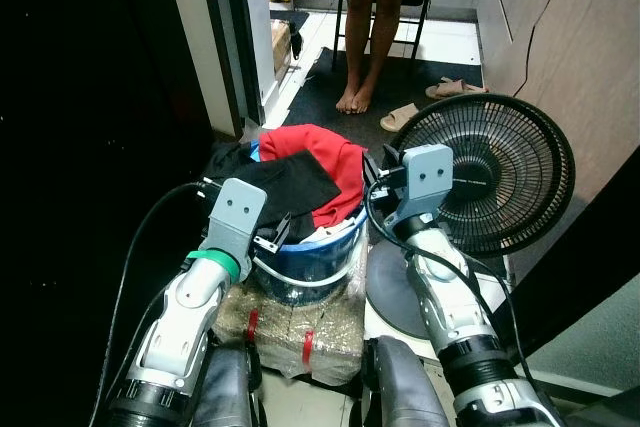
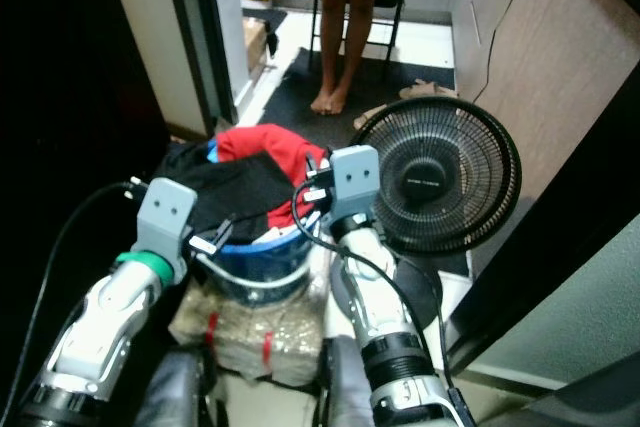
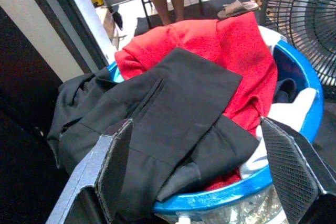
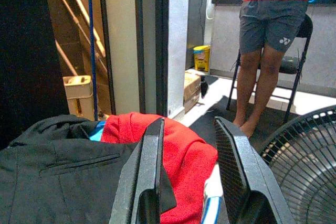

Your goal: Clothes washing

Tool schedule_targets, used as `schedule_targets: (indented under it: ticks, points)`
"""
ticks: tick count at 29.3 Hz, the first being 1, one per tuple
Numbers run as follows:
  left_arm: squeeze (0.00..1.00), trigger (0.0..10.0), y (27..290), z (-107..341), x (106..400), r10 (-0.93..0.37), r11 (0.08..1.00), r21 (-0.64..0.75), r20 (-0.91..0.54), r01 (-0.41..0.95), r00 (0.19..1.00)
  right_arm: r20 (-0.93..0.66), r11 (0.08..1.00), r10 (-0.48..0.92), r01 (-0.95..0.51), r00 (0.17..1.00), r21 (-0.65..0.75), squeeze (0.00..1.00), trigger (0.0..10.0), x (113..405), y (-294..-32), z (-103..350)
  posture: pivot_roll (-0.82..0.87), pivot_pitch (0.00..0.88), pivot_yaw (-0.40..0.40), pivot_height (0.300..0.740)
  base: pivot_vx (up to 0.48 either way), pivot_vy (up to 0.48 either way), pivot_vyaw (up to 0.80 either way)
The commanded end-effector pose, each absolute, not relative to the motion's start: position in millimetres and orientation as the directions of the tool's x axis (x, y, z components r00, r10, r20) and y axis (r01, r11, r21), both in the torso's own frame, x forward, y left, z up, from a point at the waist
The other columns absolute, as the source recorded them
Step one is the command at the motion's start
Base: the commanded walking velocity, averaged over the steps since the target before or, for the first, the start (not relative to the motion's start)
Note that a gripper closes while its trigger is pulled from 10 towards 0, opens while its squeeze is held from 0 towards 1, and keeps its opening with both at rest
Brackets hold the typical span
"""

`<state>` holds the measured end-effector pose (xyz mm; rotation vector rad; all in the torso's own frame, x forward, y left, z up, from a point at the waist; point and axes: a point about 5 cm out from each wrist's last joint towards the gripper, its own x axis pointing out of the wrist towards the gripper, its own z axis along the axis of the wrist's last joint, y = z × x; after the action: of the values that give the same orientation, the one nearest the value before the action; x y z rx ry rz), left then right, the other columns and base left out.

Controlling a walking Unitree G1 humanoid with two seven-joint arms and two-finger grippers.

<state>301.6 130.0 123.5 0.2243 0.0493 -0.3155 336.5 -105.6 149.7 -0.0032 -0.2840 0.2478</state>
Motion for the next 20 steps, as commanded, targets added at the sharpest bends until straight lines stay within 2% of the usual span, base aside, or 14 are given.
schedule_targets:
  ticks: [1,20]
  points:
    - [0.00,10.0,131.3,123.9,300.5,-0.302,0.923,0.222,-0.091,0.315,0.949,0.280,0.969,0.244,-0.246,0.928,-0.029,0.00,10.0,335.5,-104.6,151.4,-0.01,0.000,0.042,0.550,0.000,0.000,0.00]
    - [0.00,10.0,133.0,124.1,300.7,-0.297,0.919,0.237,-0.106,0.314,0.949,0.272,0.969,0.243,-0.245,0.931,-0.026,0.00,10.0,334.7,-105.3,151.5,-0.01,0.000,0.046,0.475,0.000,0.000,0.00]
